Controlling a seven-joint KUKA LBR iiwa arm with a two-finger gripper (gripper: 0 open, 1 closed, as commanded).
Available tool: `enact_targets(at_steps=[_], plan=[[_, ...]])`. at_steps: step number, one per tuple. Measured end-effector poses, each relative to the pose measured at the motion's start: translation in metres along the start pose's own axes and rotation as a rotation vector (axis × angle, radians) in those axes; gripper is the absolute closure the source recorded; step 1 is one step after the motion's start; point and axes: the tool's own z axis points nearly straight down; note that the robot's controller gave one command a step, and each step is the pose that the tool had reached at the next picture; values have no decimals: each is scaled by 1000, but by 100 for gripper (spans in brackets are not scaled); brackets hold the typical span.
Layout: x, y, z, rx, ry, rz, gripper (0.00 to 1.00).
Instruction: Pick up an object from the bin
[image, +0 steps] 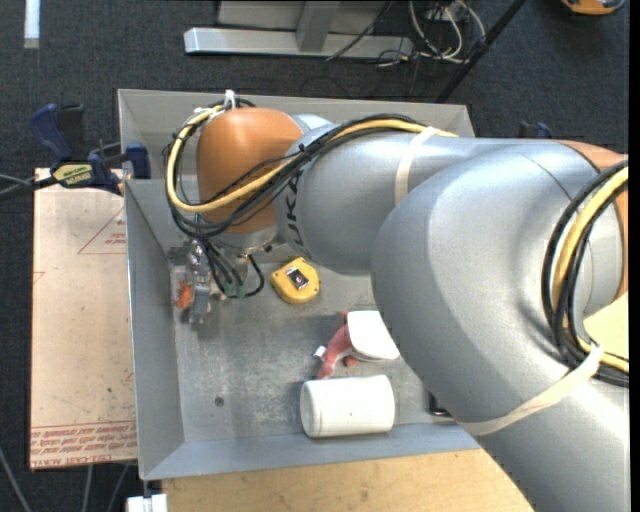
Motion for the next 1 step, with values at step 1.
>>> enact_targets(at_steps=[1], plan=[[0,0,-2,1,2,0,100]])
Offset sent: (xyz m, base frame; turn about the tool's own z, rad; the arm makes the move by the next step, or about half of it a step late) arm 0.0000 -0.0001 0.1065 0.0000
